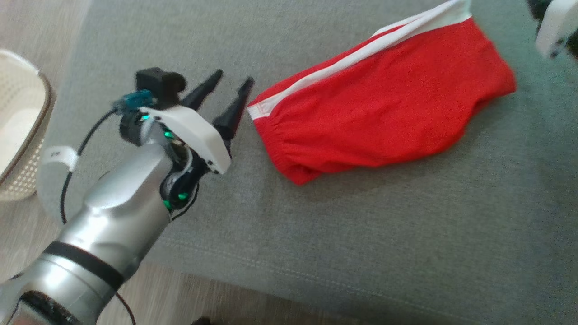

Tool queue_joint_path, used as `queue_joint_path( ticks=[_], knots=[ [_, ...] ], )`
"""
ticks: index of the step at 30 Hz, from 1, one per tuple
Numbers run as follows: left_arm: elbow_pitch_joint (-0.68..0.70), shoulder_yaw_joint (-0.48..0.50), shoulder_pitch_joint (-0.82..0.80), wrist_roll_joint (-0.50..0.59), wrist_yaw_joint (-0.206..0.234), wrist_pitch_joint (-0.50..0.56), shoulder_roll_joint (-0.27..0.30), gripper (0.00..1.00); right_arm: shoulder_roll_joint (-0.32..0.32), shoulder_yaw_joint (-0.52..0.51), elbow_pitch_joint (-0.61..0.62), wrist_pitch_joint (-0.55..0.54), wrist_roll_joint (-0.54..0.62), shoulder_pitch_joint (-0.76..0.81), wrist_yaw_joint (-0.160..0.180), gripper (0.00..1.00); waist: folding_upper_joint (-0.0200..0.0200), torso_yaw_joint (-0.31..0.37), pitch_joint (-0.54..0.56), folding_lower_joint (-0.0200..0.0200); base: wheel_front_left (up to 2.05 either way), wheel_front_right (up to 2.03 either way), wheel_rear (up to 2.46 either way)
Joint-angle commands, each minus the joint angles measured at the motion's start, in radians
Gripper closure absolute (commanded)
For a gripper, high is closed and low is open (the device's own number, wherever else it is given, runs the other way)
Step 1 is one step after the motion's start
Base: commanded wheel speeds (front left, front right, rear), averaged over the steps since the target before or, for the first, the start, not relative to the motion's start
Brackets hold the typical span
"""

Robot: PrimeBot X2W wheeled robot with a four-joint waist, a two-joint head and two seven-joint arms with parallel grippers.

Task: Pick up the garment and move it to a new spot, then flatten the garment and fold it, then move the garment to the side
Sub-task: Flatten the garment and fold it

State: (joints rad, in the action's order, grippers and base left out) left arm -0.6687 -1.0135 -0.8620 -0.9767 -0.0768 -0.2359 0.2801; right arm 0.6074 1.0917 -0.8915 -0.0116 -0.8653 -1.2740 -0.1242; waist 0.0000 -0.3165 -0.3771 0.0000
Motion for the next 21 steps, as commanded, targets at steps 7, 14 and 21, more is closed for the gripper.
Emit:
queue_joint_path(
  ticks=[7,14,21],
  knots=[
    [0.137,0.251,0.079,0.003,0.088,-0.025,0.058,0.0,-0.058,-0.104,-0.039,0.216,-0.051,0.178,-0.007,0.0,0.0,0.098,0.151,0.0,0.0,0.0,0.0],
    [0.327,0.497,0.267,0.126,0.152,-0.026,0.042,0.0,-0.088,-0.237,0.009,0.272,-0.01,0.308,-0.007,0.0,0.0,0.172,0.232,0.0,0.0,0.0,0.0],
    [0.445,0.681,0.425,0.263,0.167,-0.026,-0.029,0.0,-0.124,-0.555,0.206,0.273,0.199,0.527,-0.007,0.0,0.0,0.231,0.285,0.0,0.0,0.0,0.0]
  ],
)
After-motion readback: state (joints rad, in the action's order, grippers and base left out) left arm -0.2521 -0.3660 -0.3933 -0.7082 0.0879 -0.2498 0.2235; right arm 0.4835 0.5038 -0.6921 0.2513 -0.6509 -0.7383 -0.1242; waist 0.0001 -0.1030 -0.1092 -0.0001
